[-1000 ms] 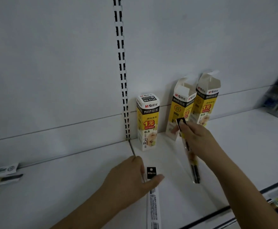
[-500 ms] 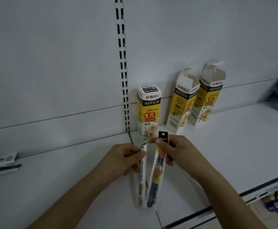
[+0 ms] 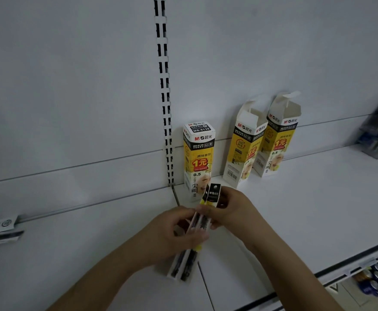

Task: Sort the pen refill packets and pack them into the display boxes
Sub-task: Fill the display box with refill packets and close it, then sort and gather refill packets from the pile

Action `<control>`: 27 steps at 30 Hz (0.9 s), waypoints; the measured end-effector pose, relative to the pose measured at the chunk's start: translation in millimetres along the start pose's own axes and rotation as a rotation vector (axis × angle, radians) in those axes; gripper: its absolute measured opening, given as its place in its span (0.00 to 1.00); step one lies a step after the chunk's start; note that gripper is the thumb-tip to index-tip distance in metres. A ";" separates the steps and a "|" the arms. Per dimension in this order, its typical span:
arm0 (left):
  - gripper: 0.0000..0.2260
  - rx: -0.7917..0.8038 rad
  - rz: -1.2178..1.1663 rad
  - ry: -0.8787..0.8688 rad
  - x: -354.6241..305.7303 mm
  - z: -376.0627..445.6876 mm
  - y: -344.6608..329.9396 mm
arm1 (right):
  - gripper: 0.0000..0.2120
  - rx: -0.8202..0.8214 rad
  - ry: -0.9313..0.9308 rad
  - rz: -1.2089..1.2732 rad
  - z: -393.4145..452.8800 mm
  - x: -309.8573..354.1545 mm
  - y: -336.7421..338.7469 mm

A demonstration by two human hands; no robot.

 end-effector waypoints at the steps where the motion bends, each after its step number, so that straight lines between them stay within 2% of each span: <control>1: 0.08 0.010 0.045 -0.015 -0.2 -0.3 -1.7 | 0.16 -0.012 -0.001 0.019 -0.8 -0.5 0.7; 4: 0.06 0.053 -0.082 -0.040 -2.5 -0.6 -3.1 | 0.17 -0.027 -0.003 0.082 -3.3 -1.3 3.3; 6: 0.06 0.023 -0.186 -0.035 -2.8 -0.1 0.5 | 0.17 -0.043 -0.006 0.067 -4.5 -2.5 5.0; 8: 0.07 0.007 -0.233 -0.015 -1.3 0.4 1.9 | 0.13 -0.044 0.000 0.022 -7.5 -3.3 4.1; 10: 0.08 0.040 -0.249 -0.017 0.3 1.0 -1.3 | 0.08 -0.040 0.034 0.016 -11.0 -1.8 2.0; 16: 0.10 0.085 -0.137 0.035 0.5 -1.4 -5.4 | 0.09 -0.176 0.207 0.077 -22.0 25.5 3.6; 18: 0.12 0.064 -0.156 0.039 -4.6 -7.7 4.3 | 0.06 -0.124 0.261 0.024 -21.2 41.4 -2.3; 21: 0.11 -0.042 -0.167 0.028 -5.2 -26.0 24.7 | 0.04 0.022 0.333 -0.119 -11.8 62.4 -23.9; 24: 0.06 -0.186 -0.081 0.064 4.4 -58.5 40.4 | 0.09 0.119 0.422 -0.226 0.8 86.3 -59.0; 27: 0.12 -0.465 0.035 0.123 26.4 -111.6 64.9 | 0.18 0.131 0.548 -0.276 8.2 116.2 -98.4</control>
Point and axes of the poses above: each hand's wrist, its own z-axis towards the middle knuckle, its own y-axis out of the back of the hand, x = y × z, the point moved 5 cm from there along z, towards the middle knuckle, and after that the axes turned 6 degrees about x, right-handed, at the moved point
